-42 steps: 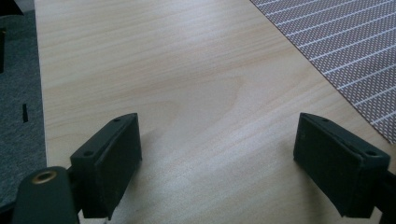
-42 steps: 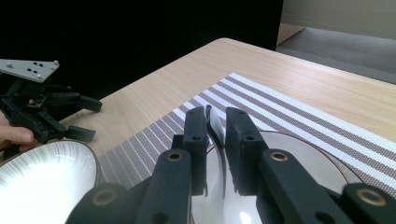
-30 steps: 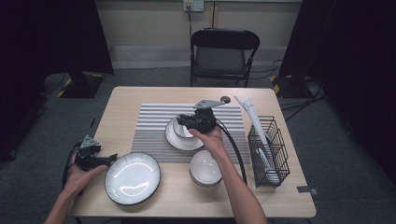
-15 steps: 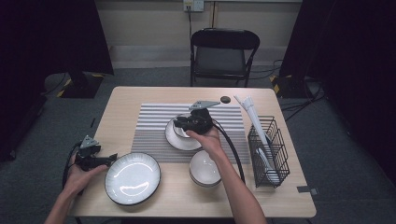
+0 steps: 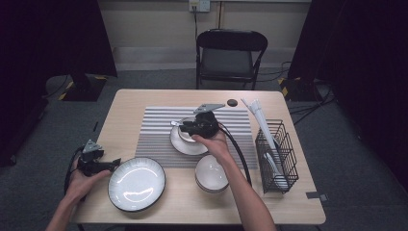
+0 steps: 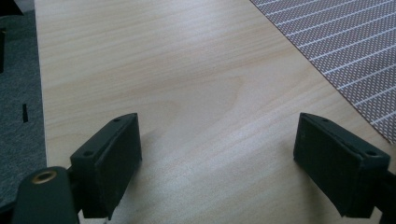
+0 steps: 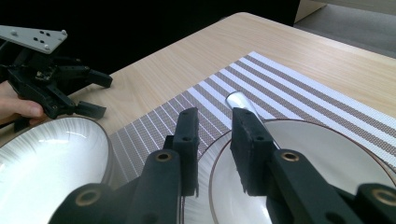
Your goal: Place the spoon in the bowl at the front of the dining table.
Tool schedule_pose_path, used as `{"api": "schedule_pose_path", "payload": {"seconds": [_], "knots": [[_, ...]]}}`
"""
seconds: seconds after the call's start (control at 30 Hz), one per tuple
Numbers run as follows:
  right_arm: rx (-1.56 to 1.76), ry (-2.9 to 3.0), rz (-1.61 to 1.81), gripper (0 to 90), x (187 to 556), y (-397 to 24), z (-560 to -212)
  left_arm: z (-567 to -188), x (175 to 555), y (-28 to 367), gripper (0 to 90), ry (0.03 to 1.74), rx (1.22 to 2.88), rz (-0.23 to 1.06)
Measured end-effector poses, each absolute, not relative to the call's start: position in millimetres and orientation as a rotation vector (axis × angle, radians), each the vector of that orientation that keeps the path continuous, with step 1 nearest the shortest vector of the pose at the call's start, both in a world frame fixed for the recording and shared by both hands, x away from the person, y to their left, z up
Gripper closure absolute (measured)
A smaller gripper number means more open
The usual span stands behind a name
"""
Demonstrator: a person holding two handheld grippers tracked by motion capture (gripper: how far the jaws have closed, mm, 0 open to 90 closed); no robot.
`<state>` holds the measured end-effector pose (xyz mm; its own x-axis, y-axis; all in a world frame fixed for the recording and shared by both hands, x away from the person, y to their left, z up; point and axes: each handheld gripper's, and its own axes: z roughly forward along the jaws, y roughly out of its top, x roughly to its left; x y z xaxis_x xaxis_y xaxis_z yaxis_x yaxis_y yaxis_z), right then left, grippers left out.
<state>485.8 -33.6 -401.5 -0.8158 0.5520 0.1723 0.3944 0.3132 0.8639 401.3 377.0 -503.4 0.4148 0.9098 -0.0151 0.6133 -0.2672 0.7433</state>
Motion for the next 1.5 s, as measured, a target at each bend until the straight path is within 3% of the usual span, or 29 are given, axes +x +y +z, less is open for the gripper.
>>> {"api": "schedule_pose_path", "payload": {"seconds": [0.33,0.87,0.93,1.3,1.5], "knots": [[0.932,2.384,1.532,62.8,494,-39,-404,-503,401,377,14.8,1.289,1.989,0.556],[0.954,2.314,1.522,54.4,490,-54,-395,-503,401,377,14.8,1.289,1.989,0.556],[0.944,2.299,1.518,57.6,488,-56,-394,-503,401,377,14.8,1.289,1.99,0.556],[1.008,2.281,1.497,55.4,477,-72,-387,-503,401,377,14.8,1.289,1.989,0.556],[1.069,2.268,1.546,46.2,473,-85,-384,-504,401,377,14.8,1.289,1.989,0.555]]}}
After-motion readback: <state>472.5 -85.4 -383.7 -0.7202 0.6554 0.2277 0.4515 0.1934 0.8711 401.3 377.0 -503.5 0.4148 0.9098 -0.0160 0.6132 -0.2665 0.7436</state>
